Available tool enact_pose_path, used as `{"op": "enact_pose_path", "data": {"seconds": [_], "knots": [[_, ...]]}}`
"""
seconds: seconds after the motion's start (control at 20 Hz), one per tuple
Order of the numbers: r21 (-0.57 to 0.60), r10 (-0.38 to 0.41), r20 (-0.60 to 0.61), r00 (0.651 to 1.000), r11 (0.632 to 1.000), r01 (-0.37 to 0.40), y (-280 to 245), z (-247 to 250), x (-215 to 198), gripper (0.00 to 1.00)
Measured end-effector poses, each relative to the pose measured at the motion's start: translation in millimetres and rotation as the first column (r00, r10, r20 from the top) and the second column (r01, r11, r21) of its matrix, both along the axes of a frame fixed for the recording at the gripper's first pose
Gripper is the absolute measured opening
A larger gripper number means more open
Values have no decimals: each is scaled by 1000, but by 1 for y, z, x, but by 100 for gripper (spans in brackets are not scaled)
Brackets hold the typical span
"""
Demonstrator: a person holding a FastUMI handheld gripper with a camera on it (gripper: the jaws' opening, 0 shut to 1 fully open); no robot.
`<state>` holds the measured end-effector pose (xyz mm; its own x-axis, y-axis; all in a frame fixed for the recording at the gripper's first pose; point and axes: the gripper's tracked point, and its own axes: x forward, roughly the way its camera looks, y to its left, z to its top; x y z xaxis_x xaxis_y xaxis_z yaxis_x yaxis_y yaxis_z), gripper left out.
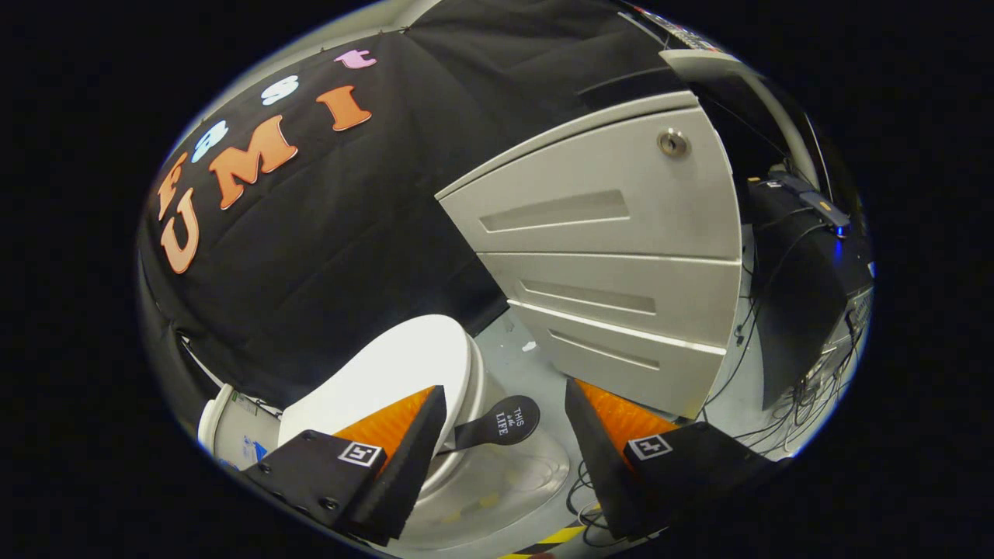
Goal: Open the toilet lid.
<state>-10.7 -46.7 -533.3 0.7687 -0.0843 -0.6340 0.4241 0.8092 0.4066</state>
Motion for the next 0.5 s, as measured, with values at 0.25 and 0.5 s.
{"op": "enact_pose_path", "data": {"seconds": [0.25, 0.5], "knots": [[215, -92, -5, 996, 972, 91, 1, -23, 5, 99], [394, -176, 21, 984, 906, 154, -4, -32, 9, 97]]}}
